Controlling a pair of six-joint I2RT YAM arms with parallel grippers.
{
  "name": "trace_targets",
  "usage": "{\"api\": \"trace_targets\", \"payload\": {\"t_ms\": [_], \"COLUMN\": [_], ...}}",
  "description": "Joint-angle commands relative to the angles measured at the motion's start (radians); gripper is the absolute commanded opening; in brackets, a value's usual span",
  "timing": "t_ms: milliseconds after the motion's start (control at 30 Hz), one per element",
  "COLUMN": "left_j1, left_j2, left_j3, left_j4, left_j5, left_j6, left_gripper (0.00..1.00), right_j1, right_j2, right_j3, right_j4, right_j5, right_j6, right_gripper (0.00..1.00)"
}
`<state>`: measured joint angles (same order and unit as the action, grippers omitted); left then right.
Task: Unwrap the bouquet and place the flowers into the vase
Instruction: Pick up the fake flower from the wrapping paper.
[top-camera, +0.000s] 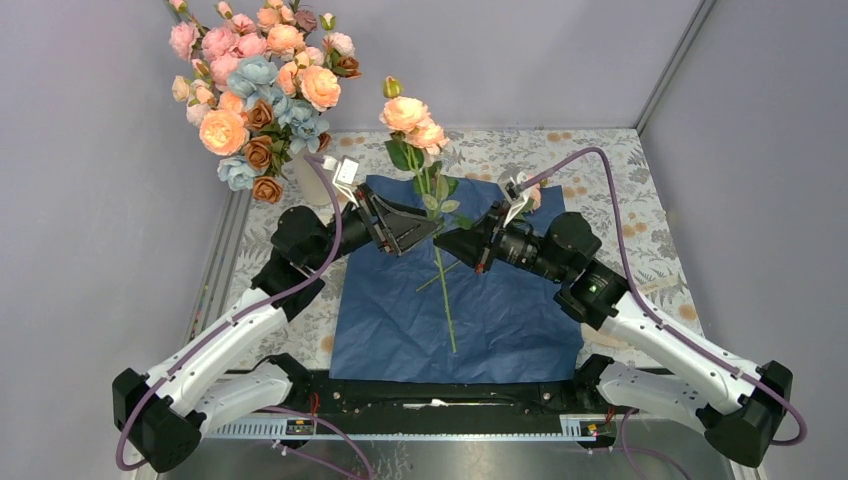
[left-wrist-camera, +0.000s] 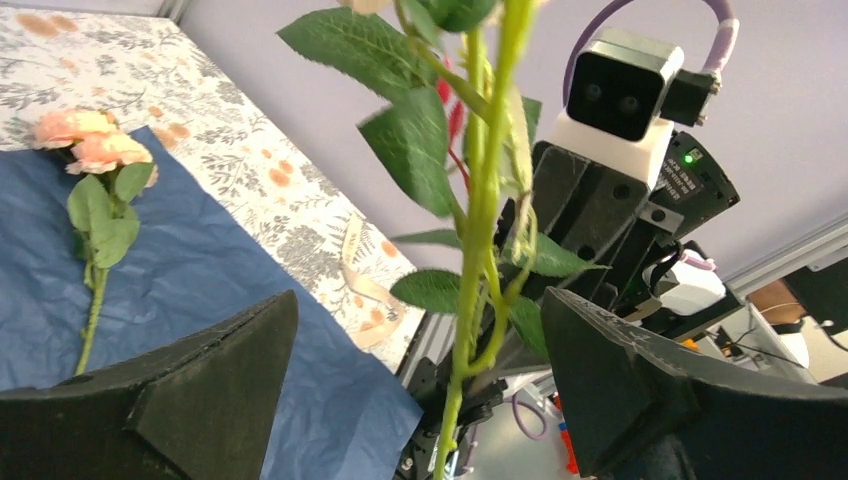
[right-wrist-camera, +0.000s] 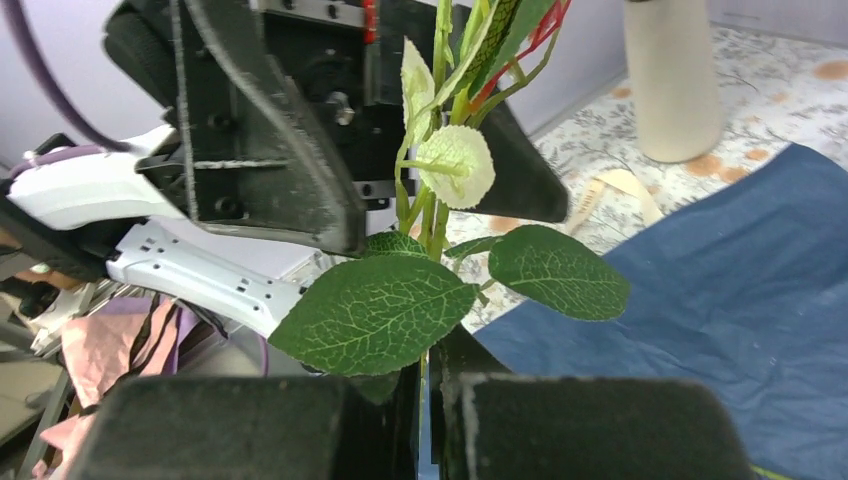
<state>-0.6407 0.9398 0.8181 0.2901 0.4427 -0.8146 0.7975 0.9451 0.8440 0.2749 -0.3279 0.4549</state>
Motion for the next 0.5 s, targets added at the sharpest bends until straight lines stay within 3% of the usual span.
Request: {"api": "trace_targets", "payload": {"t_ms": [0,467], "left_j1": [-0.002,-0.002], "left_j2": [0.005,0.005], "left_j3": [0.046,0.056], "left_j4": [0.145,0.142], "left_j5": [0.039,0.044], "left_j6": [-0.060,-0.066], "left_gripper": [0.98,0.52], "right_j1": [0.044,0.066], "right_j2": [0.020,0.042], "right_j3": [0.072,0.096], "right_j4": [0.023,-0.056], "right_j5": [-0.046,-0.045], "right_j6": [-0.051,-0.091], "right_gripper": [0.00,0.00]}}
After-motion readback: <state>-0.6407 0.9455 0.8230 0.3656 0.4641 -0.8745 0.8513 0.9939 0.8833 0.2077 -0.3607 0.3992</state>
